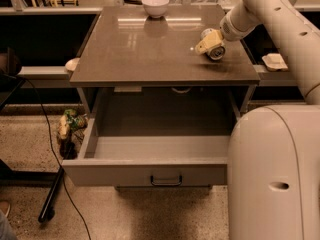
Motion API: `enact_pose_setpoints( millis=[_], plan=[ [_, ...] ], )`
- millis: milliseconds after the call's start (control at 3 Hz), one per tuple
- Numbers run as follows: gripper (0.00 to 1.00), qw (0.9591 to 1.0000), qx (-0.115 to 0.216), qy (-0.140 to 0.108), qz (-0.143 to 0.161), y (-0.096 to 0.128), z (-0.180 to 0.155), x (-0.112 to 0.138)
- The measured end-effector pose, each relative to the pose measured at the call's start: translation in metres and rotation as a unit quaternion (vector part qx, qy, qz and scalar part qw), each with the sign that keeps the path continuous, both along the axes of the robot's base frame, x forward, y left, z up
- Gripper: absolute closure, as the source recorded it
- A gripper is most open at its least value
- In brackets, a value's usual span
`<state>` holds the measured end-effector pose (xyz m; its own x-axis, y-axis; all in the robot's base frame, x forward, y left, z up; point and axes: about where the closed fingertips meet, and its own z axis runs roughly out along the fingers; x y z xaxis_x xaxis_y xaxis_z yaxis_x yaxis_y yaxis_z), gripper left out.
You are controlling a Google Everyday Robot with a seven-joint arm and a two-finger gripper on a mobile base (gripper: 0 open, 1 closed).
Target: Place 7up can into top drawer
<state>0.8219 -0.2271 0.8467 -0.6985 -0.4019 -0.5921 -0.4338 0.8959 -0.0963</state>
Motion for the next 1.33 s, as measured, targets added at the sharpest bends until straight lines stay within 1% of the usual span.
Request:
enact_pose_setpoints(
  millis=[333,667,1000,1333],
  plan=[
    [0.19,1.0,-0.004,0.005,0.001,0.004,-0.006,0.006],
    [0.42,0.9999,-0.006,0.009,0.005,0.007,-0.01,0.008],
    [0.64,0.9998,-0.007,0.009,0.015,0.013,-0.01,0.01],
    [0.87,0.9982,-0.006,-0.026,0.054,0.02,0.015,0.003]
  ],
)
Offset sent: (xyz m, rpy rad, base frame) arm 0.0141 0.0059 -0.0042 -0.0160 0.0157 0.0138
